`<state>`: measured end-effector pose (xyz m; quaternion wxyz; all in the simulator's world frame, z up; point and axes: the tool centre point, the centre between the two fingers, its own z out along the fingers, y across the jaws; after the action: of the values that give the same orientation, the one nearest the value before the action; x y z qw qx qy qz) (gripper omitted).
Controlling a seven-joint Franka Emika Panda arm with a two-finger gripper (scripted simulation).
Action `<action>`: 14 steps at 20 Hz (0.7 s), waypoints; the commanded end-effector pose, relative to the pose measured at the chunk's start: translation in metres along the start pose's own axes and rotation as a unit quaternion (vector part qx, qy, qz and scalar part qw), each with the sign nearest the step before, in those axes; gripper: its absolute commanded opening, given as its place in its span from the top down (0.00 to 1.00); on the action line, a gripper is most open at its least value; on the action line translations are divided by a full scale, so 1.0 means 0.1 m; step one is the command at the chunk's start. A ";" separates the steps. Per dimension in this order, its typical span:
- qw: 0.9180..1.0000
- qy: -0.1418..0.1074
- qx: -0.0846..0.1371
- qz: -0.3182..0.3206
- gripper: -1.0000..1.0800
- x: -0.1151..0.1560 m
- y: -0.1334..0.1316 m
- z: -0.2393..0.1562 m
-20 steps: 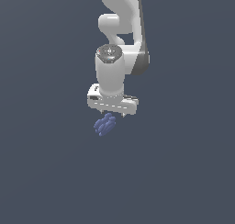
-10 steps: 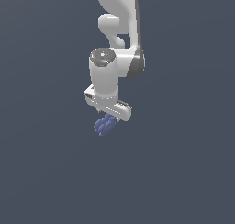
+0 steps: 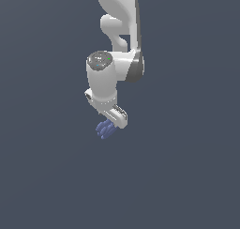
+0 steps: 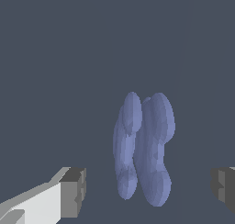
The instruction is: Pick up the object and move it to a goal position.
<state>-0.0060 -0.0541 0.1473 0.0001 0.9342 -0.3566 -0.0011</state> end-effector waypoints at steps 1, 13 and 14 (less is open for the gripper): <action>1.000 0.000 0.000 0.019 0.04 0.02 0.02 0.01; 0.999 0.001 0.000 0.036 0.04 0.03 0.03 0.08; 0.999 0.001 0.000 0.036 0.04 0.03 0.03 0.11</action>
<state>-0.0054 -0.0586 0.1403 -0.0002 0.9207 -0.3902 0.0004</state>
